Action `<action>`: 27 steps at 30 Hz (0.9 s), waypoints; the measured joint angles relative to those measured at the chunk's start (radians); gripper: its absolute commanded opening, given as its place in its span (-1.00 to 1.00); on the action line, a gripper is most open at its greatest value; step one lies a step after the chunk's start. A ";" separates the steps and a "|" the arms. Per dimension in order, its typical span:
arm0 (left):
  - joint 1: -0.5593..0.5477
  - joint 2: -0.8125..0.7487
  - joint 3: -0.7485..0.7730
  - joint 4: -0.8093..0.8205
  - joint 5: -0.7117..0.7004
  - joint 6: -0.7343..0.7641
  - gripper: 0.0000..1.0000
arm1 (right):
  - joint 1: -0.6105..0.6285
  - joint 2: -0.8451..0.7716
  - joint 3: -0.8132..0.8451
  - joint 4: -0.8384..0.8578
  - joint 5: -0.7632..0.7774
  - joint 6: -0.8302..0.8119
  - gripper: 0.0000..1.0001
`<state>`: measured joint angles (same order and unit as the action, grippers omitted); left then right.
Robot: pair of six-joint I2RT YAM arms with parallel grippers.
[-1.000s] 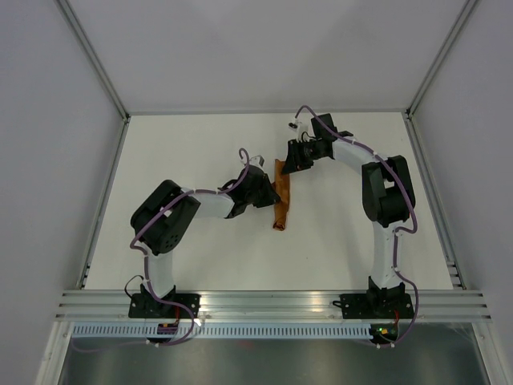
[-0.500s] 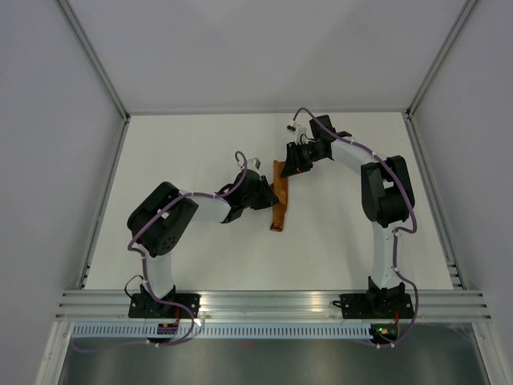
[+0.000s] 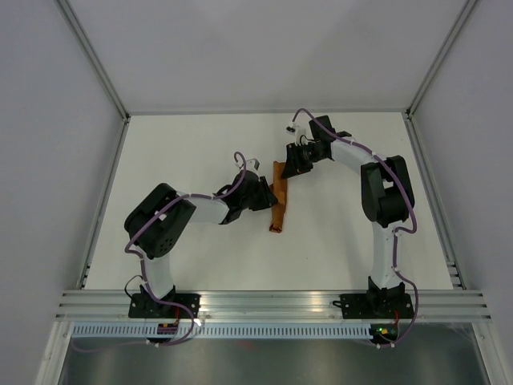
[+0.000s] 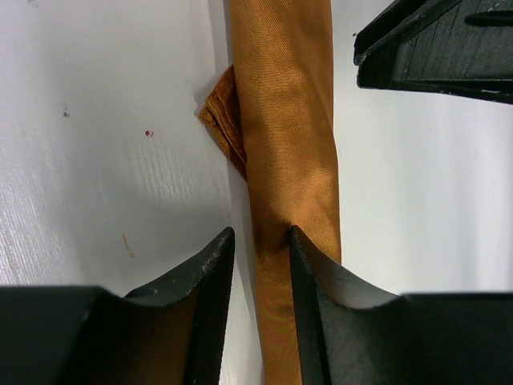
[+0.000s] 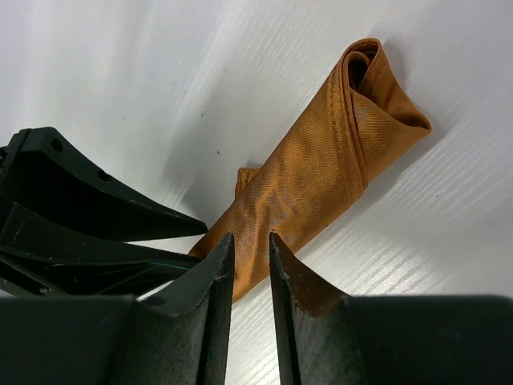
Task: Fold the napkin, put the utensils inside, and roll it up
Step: Roll the napkin at the center of the board.
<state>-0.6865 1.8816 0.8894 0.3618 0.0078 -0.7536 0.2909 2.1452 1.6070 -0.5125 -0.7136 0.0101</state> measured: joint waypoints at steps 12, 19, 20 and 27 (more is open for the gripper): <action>0.000 -0.018 -0.013 -0.003 0.001 0.027 -0.15 | 0.000 0.000 0.000 -0.010 0.003 -0.019 -0.40; 0.001 -0.028 -0.013 -0.024 0.010 0.045 -0.14 | 0.000 0.000 0.000 -0.020 0.004 -0.031 -0.40; 0.002 -0.029 -0.013 -0.027 0.014 0.046 -0.14 | 0.000 0.000 0.000 -0.020 0.005 -0.033 -0.40; 0.003 -0.041 -0.012 -0.052 0.025 0.066 -0.13 | 0.000 0.000 0.000 -0.023 0.007 -0.037 -0.40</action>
<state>-0.6838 1.8408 0.8776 0.3099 0.0326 -0.6876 0.2909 2.1452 1.6073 -0.5350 -0.7067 -0.0273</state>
